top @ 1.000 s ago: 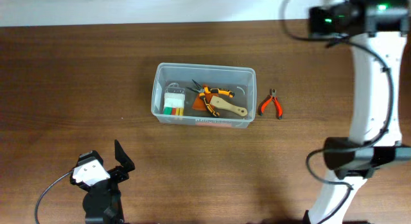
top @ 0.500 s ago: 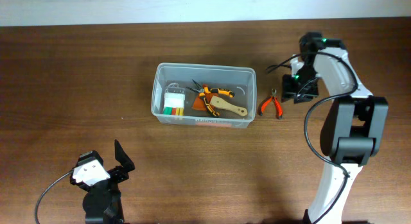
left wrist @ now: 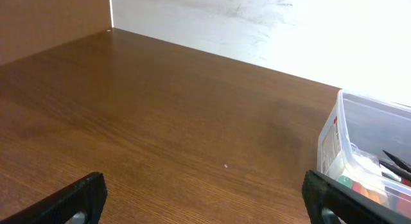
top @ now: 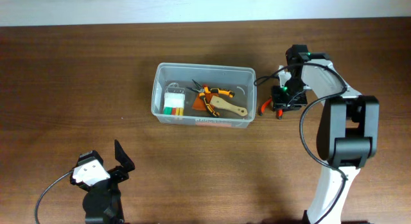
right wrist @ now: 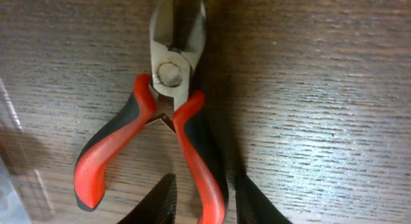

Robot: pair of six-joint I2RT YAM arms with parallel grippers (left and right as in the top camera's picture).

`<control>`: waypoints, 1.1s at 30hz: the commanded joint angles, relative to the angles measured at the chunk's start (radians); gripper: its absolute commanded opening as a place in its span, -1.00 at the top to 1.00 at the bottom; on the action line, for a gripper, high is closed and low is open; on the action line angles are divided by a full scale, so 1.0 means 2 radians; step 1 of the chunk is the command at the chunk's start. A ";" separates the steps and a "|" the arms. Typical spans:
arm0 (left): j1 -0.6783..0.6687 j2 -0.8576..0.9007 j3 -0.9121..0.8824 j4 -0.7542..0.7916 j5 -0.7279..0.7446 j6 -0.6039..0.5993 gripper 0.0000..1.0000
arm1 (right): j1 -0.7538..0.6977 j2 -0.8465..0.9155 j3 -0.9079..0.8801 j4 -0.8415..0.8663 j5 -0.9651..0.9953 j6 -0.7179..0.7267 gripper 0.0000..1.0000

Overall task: Pack container
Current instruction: 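Grasp the red-handled pliers with the right gripper, then carry the red-handled pliers into the container and release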

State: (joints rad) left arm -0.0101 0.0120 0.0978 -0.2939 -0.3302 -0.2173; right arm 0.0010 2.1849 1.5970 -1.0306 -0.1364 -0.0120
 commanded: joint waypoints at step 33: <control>-0.002 -0.003 -0.002 0.001 -0.004 0.004 -0.98 | 0.112 -0.056 0.400 -0.194 -0.034 -0.127 0.92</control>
State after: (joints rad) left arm -0.0101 0.0120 0.0978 -0.2935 -0.3302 -0.2173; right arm 0.1181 2.0823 2.3787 -1.4101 -0.1329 -0.0834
